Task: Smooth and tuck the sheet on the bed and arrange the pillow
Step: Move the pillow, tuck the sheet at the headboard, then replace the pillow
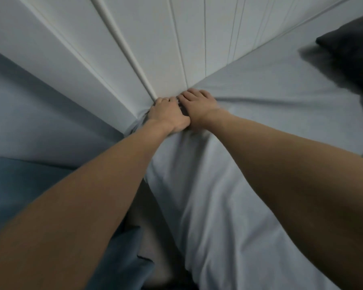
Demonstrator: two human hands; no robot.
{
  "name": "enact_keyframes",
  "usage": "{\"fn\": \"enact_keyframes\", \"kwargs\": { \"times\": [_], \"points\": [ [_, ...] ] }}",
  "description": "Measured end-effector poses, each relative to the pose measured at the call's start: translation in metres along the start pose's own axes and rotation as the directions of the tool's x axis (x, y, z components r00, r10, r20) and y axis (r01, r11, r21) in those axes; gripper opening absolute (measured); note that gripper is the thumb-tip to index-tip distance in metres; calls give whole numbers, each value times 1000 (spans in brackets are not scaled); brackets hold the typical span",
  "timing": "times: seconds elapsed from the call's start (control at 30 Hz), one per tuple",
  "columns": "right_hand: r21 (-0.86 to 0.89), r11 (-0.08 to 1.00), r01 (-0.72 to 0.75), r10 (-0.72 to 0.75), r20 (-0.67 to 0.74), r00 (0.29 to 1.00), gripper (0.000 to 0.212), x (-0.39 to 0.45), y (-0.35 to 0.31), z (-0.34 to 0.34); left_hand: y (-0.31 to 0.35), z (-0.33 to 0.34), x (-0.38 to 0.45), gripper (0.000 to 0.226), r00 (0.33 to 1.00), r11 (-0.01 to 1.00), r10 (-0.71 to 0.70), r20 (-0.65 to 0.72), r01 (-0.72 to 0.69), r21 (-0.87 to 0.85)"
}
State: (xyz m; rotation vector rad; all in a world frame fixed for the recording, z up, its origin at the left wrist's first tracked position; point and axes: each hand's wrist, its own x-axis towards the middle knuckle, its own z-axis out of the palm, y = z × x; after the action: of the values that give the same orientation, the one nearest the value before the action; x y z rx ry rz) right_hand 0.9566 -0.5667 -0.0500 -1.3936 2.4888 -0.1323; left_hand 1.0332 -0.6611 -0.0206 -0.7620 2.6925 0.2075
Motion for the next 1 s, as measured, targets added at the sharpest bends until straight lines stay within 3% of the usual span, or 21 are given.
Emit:
{"fn": "enact_keyframes", "kwargs": {
  "times": [0.2, 0.37, 0.83, 1.0],
  "points": [
    [-60, 998, -16, 18, 32, 999, 55, 17, -5, -12, -1, -10, 5, 47, 999, 999, -39, -35, 38, -25],
    [-49, 998, -41, 41, 6, 999, 43, 19, -8, -12, 1, -12, 5, 47, 1000, 1000, -24, 7, 24, -5],
    [-2, 998, -58, 58, -10, 998, 39, 26, -12, -12, -2, -5, 12, 45, 1000, 1000, -27, 10, 27, -13],
    [35, 998, -50, 52, -52, 997, 37, 19, -16, -3, -4, -4, 13, 43, 999, 997, 28, -34, -25, 76]
  ]
}}
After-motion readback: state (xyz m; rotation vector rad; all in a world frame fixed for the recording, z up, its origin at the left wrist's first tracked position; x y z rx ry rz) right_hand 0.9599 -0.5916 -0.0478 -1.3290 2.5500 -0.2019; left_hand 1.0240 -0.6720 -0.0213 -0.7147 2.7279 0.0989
